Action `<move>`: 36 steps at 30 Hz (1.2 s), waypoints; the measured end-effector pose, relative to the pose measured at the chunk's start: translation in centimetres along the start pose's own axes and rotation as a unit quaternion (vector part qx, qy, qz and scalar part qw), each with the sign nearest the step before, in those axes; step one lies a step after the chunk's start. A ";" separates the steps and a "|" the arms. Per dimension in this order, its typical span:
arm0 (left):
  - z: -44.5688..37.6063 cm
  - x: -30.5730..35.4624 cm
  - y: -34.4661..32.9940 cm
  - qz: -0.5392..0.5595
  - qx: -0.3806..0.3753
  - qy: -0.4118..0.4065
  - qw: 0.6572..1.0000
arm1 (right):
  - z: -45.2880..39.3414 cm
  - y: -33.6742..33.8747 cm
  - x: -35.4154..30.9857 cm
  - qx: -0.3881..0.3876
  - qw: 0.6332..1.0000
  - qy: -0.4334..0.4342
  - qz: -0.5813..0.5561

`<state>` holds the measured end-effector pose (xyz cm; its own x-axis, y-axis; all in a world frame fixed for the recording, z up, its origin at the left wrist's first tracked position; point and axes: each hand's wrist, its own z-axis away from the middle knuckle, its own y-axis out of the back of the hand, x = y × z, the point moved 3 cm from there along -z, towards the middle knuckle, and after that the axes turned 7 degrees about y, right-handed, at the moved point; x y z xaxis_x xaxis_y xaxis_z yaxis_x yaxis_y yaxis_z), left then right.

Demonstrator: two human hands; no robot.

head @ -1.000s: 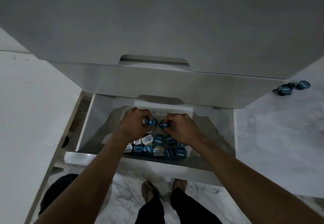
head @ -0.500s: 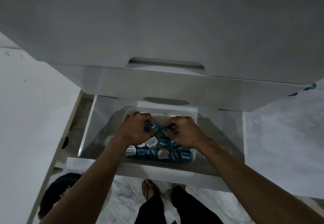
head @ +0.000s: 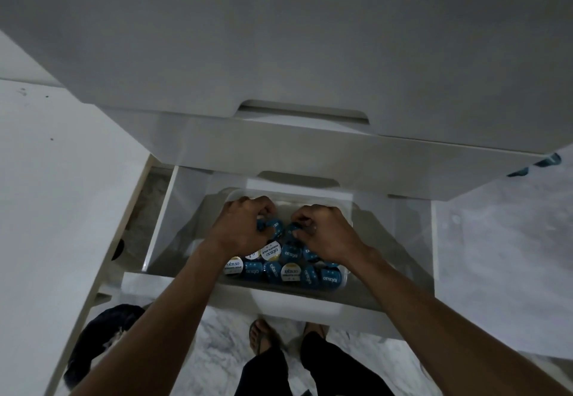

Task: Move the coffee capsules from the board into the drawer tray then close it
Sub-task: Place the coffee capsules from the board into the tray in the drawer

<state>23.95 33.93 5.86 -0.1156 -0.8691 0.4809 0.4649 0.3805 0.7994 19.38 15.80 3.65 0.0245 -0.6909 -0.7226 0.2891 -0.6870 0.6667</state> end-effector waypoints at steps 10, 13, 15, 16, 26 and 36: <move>3.6 1.2 2.7 0.095 0.068 -0.001 0.993 | 2.7 2.4 -2.5 0.150 0.982 -0.014 -0.117; 5.5 2.1 3.4 0.129 0.081 -0.028 0.988 | 4.6 2.9 -3.6 0.199 0.971 -0.020 -0.133; 6.6 2.7 3.6 0.143 0.086 -0.044 0.985 | 6.2 3.3 -4.3 0.230 0.962 -0.028 -0.141; 7.1 2.9 3.6 0.147 0.085 -0.053 0.984 | 7.1 3.4 -4.7 0.243 0.959 -0.032 -0.145; 9.5 10.1 1.0 0.189 0.036 -0.132 0.972 | 16.4 6.4 -4.6 0.349 0.924 -0.069 -0.144; 6.9 27.5 -6.7 0.180 -0.034 -0.221 0.958 | 27.6 16.6 6.0 0.424 0.888 -0.136 -0.116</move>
<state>11.56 9.65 16.19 -0.2911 -0.4605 0.8386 0.5986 0.5961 0.5351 -2.03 -6.01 15.42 -0.2076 -0.4584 -0.8642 -0.5712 -0.6603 0.4875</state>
